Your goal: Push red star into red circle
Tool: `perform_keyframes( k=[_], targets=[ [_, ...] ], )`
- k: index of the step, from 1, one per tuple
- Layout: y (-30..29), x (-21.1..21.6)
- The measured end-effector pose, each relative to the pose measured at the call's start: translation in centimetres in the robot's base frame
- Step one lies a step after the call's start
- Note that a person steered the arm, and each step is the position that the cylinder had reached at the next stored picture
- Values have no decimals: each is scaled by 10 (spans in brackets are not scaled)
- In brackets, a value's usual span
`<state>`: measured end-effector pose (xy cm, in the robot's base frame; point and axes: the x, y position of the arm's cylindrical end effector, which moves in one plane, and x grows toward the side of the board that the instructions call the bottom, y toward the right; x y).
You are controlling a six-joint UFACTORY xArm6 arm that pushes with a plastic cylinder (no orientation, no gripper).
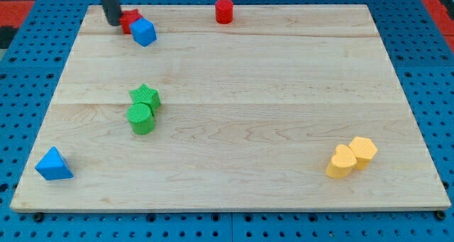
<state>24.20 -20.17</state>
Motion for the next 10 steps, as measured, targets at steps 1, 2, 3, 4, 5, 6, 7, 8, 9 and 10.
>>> perform_keyframes(
  k=[1,2,3,4,5,6,7,8,9,10],
  targets=[
    [30,0],
    [40,-2],
    [30,26],
    [46,42],
    [49,7],
    [31,-14],
    [50,-13],
    [80,-9],
    [74,0],
    [93,18]
  ],
)
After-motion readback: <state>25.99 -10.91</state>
